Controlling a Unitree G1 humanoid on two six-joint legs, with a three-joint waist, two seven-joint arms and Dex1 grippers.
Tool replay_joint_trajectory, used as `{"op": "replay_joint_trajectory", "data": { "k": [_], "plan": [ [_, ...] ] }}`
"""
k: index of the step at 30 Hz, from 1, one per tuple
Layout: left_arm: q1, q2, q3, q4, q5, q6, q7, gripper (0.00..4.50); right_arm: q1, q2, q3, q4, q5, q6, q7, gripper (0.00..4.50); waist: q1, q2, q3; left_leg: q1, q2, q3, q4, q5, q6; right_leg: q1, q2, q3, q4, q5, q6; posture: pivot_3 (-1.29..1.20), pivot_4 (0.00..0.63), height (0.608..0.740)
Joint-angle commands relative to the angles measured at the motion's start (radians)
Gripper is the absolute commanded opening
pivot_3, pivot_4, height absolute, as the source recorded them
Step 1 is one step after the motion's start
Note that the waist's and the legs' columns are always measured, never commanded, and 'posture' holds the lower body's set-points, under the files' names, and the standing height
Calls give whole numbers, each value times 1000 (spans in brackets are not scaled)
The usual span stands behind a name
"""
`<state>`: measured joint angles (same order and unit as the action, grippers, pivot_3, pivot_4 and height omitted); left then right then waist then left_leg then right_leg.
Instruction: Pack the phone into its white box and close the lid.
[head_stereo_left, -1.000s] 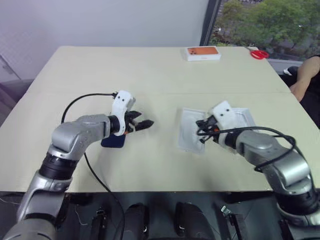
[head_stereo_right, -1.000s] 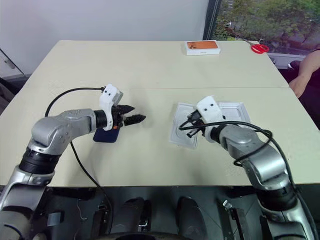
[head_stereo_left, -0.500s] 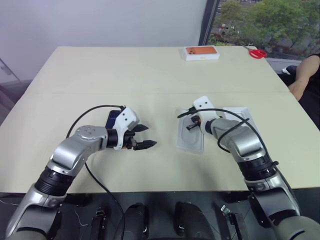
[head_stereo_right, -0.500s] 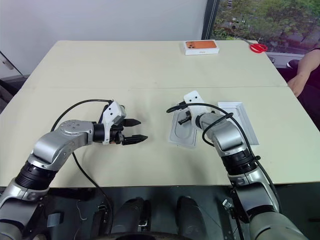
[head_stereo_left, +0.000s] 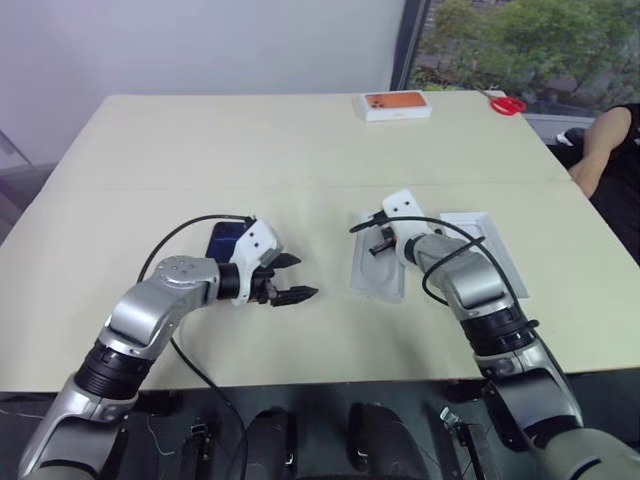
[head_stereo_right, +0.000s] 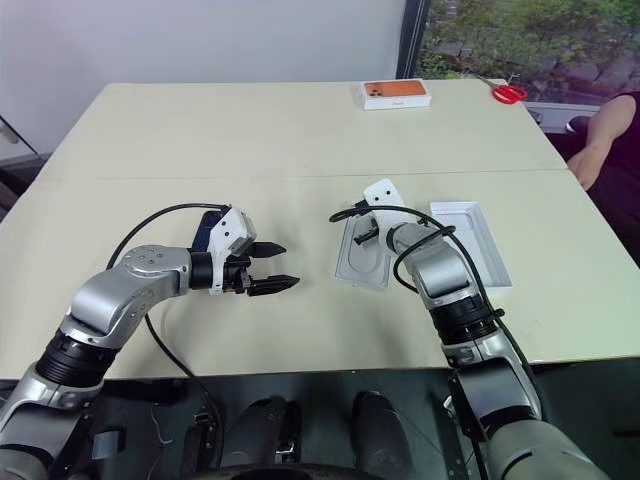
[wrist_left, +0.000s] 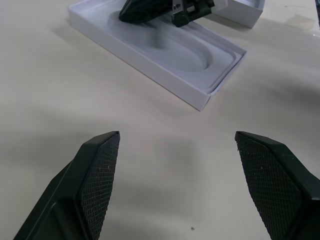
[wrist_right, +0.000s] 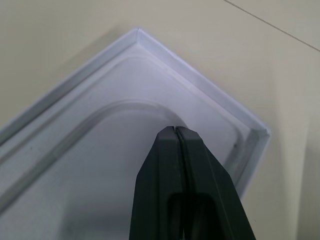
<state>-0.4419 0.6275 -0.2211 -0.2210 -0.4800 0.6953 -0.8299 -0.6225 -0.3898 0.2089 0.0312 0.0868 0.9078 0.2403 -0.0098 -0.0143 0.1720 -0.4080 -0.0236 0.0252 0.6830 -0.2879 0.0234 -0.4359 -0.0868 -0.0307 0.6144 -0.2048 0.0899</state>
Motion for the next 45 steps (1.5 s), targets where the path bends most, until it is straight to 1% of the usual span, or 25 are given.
{"op": "replay_joint_trajectory", "data": {
  "k": [1, 6, 10, 13, 15, 21, 24, 26, 34, 36, 38, 41, 45],
  "plan": [
    [-16, 0, 18, -24, 9, -7, -11, 3873, 35, -69, 11, -166, 10, 24, 86, 31, 0, 0, 0, 0, 0, 0, 0, 0, 0, 0, 0, 0, 0, 0, 0, 0, 150, 740],
    [-14, 4, 29, -5, 25, -18, -28, 3873, 102, -152, 51, -332, 39, 90, 197, 31, -3, 0, 0, 0, 0, 0, 0, 0, 0, 0, 1, 0, 0, 0, 0, 0, 150, 740],
    [-18, 5, 32, 15, 41, -30, -35, 3873, 132, -192, 93, -385, 49, 104, 264, 31, -2, 0, 0, 1, 1, 0, 0, 0, 0, 0, 2, 0, 0, 0, 0, 0, 150, 740],
    [-22, -4, 33, 24, 50, -36, -37, 3873, 143, -235, 151, -404, 45, 85, 329, 31, -1, 0, 0, 0, 1, 0, 0, 0, 0, 0, 2, 0, 0, 0, 0, 0, 150, 740],
    [-23, -7, 34, 26, 53, -37, -39, 3873, 143, -243, 160, -408, 43, 80, 342, 31, -1, 0, 0, 1, 1, 0, 0, 0, 0, 0, 2, 0, 0, 0, 0, 0, 150, 740],
    [-10, -9, 37, 16, 62, -38, -42, 3873, 169, -331, 205, -478, 37, 39, 429, 31, 0, 0, 0, 0, 1, 0, 0, 0, 0, 0, 1, 0, 0, 0, 0, 0, 150, 740],
    [-13, -11, 41, 15, 59, -35, -41, 3873, 202, -428, 229, -522, 17, -1, 493, 31, 4, 0, 0, 1, 1, 0, 0, 0, 0, 0, 1, 0, 0, 0, 0, 0, 150, 740],
    [-13, -11, 41, 14, 59, -35, -41, 3873, 215, -462, 233, -531, 8, -25, 511, 31, 6, 0, 0, 0, 1, 0, 0, 0, 0, 1, 1, 0, -1, 0, 0, 0, 150, 740],
    [-11, -3, 40, 14, 62, -34, -46, 3873, 249, -523, 200, -544, -10, -73, 554, 31, 15, 0, 0, 1, 1, 0, 1, 0, 1, 1, 0, 0, -1, 0, 0, 0, 150, 740],
    [-13, -2, 40, 16, 63, -34, -48, 3873, 248, -520, 190, -539, -21, -96, 549, 31, 21, 0, 0, 1, 1, 0, 1, 0, 1, 1, 0, 0, -1, 0, 0, 0, 150, 740],
    [-17, 0, 43, 20, 63, -34, -50, 3873, 233, -488, 161, -537, -16, -107, 530, 31, 22, 0, 0, 1, 1, 0, 1, 0, 0, 1, 0, 0, -1, -1, 0, 0, 150, 740],
    [-24, 3, 50, 27, 65, -33, -45, 3873, 204, -411, 88, -555, 26, -75, 499, 31, 21, 0, 0, 1, 1, 0, 1, 0, 0, 1, 0, 0, -1, 0, 0, 0, 150, 740],
    [-23, 6, 61, 27, 62, -27, -40, 3873, 201, -375, 28, -568, 41, -32, 474, 31, 22, 0, 0, 1, 1, 0, 1, 0, 0, 1, 0, 0, -1, 0, 0, 0, 150, 740]
  ]
}}
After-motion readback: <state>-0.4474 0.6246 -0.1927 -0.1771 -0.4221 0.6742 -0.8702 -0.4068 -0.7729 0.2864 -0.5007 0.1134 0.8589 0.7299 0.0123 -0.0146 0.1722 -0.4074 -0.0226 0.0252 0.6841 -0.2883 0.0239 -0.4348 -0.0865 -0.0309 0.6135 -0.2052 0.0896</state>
